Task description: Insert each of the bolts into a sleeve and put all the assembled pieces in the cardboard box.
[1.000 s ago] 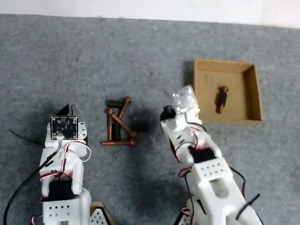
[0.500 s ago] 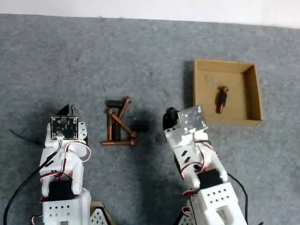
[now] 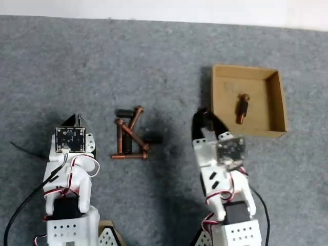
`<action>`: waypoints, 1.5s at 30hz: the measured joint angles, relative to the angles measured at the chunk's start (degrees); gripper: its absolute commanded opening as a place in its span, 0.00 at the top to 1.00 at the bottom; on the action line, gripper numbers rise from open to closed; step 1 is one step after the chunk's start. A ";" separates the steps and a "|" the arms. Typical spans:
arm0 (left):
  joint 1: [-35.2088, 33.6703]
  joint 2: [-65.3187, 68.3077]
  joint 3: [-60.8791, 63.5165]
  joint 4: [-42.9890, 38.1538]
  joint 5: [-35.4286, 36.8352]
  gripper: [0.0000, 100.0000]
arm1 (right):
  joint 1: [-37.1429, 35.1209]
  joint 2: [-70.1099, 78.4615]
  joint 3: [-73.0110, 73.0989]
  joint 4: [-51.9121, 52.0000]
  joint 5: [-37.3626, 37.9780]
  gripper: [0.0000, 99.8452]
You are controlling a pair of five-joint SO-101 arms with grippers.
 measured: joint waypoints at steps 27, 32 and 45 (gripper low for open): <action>0.00 0.00 0.00 0.00 0.00 0.95 | 3.25 -2.90 0.00 7.74 0.00 1.00; 0.00 0.00 0.00 0.00 0.00 0.95 | 3.25 -2.90 0.00 7.82 0.00 1.00; 0.00 0.00 0.00 0.00 -4.57 0.95 | 3.25 -2.90 0.00 8.18 0.00 1.00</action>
